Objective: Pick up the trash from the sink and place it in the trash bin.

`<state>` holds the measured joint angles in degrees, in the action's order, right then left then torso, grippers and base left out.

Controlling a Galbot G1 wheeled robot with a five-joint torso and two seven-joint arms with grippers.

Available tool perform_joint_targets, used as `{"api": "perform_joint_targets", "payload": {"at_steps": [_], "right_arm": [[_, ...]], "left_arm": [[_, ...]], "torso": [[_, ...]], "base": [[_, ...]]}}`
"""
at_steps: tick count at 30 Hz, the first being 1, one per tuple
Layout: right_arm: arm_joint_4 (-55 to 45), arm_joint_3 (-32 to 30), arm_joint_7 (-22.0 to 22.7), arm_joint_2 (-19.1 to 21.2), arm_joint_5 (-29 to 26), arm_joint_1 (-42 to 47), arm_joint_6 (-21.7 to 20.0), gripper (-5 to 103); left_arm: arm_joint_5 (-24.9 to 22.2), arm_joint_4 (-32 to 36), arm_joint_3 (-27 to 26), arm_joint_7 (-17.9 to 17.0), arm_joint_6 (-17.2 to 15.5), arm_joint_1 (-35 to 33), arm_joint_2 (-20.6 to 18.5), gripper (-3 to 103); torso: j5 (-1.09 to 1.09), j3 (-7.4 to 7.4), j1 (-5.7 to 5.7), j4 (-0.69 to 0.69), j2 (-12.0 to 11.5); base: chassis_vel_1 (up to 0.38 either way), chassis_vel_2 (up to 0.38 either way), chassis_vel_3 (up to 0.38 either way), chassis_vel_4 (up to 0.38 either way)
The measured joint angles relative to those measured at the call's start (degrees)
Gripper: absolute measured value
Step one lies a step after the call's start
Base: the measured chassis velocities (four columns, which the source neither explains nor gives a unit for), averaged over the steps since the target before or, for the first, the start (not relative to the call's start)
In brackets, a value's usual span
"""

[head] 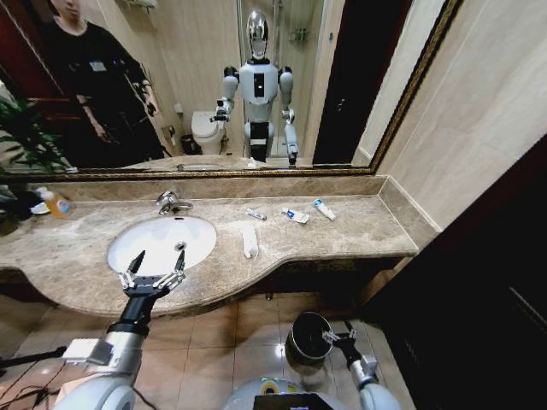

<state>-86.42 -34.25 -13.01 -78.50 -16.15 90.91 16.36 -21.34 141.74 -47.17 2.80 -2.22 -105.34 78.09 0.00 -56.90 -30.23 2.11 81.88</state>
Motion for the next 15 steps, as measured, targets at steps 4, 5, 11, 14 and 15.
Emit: {"api": "perform_joint_targets", "payload": {"at_steps": [4,5,11,14,15], "right_arm": [[-9.8,-1.0,0.7,1.0,-2.1,4.2,-2.7,100],[-12.7,-1.4,0.8,1.3,-2.7,5.3,-3.4,100],[-24.7,-2.7,2.6,2.3,-4.0,8.0,-6.2,100],[-30.9,-2.5,4.7,2.4,-4.2,8.0,-8.3,100],[-30.9,-2.5,4.7,2.4,-4.2,8.0,-8.3,100]], "left_arm": [[0.0,0.0,0.0,0.0,0.0,0.0,0.0,100],[0.0,0.0,0.0,0.0,0.0,0.0,0.0,100],[0.0,0.0,0.0,0.0,0.0,0.0,0.0,100],[0.0,0.0,0.0,0.0,0.0,0.0,0.0,100],[0.0,0.0,0.0,0.0,0.0,0.0,0.0,100]], "torso": [[0.00,0.00,0.00,0.00,0.0],[-0.01,0.00,0.00,-0.01,0.0],[0.00,0.00,0.00,-0.01,0.0],[0.00,0.00,0.00,0.00,0.0],[0.00,0.00,0.00,0.00,0.0]], "base": [[0.000,0.000,0.000,0.000],[0.000,0.000,0.000,0.000],[0.000,0.000,0.000,0.000],[0.000,0.000,0.000,0.000],[0.000,0.000,0.000,0.000]]}}
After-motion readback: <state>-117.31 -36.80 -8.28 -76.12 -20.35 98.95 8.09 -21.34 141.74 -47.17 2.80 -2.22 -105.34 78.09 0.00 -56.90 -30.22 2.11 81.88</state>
